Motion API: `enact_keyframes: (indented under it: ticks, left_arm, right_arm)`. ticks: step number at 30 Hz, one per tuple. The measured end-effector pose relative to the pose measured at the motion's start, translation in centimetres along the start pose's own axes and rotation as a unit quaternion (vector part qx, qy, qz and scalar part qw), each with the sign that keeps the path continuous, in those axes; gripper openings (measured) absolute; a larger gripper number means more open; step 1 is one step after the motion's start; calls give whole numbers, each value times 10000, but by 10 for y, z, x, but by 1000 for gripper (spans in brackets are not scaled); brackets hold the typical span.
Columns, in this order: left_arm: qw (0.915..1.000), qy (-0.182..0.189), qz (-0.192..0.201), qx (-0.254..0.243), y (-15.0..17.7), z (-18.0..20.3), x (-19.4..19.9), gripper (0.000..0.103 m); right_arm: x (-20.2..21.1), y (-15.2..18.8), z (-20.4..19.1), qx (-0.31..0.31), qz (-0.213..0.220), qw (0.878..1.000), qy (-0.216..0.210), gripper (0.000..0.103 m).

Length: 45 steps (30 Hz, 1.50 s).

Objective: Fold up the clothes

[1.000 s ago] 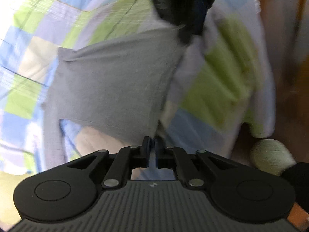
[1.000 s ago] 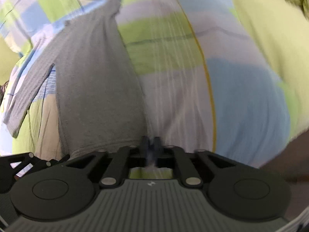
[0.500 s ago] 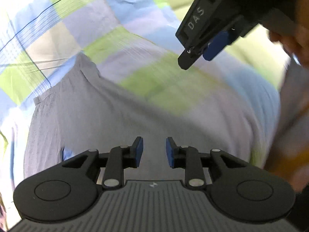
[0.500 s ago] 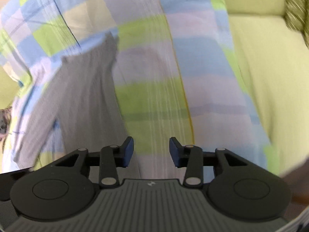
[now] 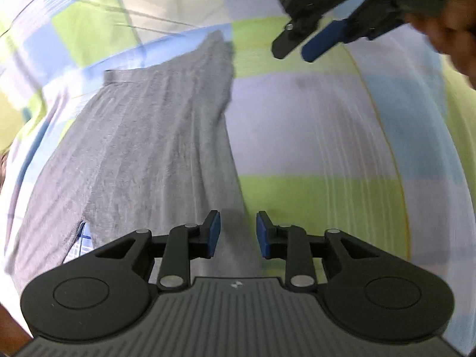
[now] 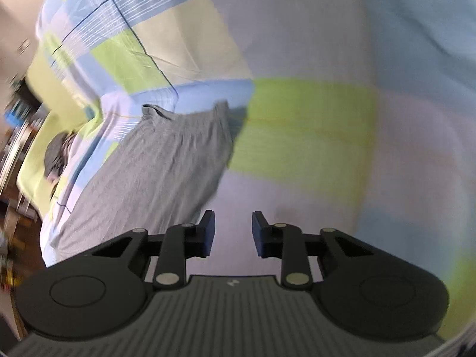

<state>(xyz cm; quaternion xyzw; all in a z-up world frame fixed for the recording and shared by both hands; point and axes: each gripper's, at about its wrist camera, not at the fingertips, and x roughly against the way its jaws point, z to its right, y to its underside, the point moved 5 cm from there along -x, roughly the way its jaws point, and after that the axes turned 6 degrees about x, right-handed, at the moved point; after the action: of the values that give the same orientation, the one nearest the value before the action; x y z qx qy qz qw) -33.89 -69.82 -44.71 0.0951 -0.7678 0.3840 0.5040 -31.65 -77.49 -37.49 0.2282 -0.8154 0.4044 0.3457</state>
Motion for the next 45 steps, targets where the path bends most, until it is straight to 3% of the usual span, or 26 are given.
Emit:
enact_keyframes:
  ticks: [4,6,10,16,21,25,30,33,36,37,38,39,40,42,45]
  left_arm:
    - [9984,-147,-223,497,-12,-3,-15,34]
    - [9971,-145,-258,696,-18,-9,-20,34]
    - [9967,-186,-251,750,-22,-14,-21,34]
    - [9966,-233,-261,751,-24,-16,-26,35]
    - [9973,-233,-255,655,-25,-16,-34,36]
    - [9973,-166,-279,660,-26,-20,-35,42]
    - [9959,-123,-258,858,-29,-28,-37,44]
    - [9955,-116,-190,924,-33,-30,-35,43]
    - [9962,-132,-178,846,-34,-29,-41,42]
    - [9963,-126,-183,824,-34,-29,-43,39]
    - [9967,-98,-167,791,-35,-28,-45,35]
    - [9972,-54,-127,733,-37,-27,-47,27]
    - [9980,20,-92,629,-38,-25,-49,11]
    - [9987,156,-81,482,-40,-22,-50,6]
    - [9956,699,-6,628,-46,-26,-49,1]
  right_arm:
    - [-45,-46,8,192,-104,9994,-278,27]
    - [-64,-55,10,335,-184,9990,-219,28]
    - [-87,-61,19,373,-291,9987,-170,28]
    - [-96,-57,23,285,-68,9982,-516,29]
    - [-111,-68,-27,1335,-43,9879,-785,31]
    - [-102,-68,-31,1814,-182,9820,-492,36]
    - [-75,-81,-5,1530,15,9873,-418,36]
    - [-81,-78,15,1480,-119,9889,-118,35]
    - [-87,-73,14,1066,-13,9929,-530,35]
    - [-90,-73,11,1020,33,9930,-597,35]
    - [-96,-73,6,1042,121,9926,-612,24]
    - [-100,-74,3,1120,158,9919,-581,4]
    - [-103,-74,0,1198,194,9911,-548,4]
    - [-108,-79,-7,1345,243,9895,-464,2]
    - [-93,-97,-25,1773,521,9821,-353,2]
